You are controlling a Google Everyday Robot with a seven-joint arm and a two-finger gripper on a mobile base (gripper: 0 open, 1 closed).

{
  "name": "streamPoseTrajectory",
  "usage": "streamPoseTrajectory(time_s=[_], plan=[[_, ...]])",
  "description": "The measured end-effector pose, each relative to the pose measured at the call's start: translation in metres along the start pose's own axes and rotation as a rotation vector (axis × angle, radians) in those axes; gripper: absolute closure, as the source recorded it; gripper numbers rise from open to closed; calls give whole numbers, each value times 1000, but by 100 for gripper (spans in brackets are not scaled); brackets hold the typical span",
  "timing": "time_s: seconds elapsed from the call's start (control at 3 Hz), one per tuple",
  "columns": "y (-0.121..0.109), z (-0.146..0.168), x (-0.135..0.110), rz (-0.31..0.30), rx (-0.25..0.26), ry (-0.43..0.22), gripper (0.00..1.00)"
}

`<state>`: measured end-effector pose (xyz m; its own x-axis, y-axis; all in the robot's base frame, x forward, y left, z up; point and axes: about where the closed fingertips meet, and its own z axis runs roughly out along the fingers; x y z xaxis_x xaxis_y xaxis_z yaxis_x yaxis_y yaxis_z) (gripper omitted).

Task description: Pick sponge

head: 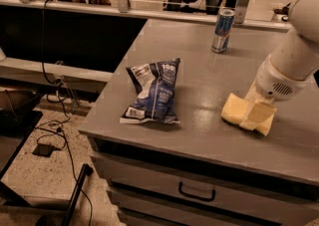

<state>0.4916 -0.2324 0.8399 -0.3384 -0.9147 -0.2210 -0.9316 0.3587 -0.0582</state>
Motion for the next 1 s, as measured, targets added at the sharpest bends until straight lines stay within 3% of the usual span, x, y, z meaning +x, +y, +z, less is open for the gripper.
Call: streamPoseTrajectory(time_s=[0.67, 1.0], plan=[[10, -99, -28, -125, 42, -169, 100], [10, -96, -28, -123, 44, -166, 100]])
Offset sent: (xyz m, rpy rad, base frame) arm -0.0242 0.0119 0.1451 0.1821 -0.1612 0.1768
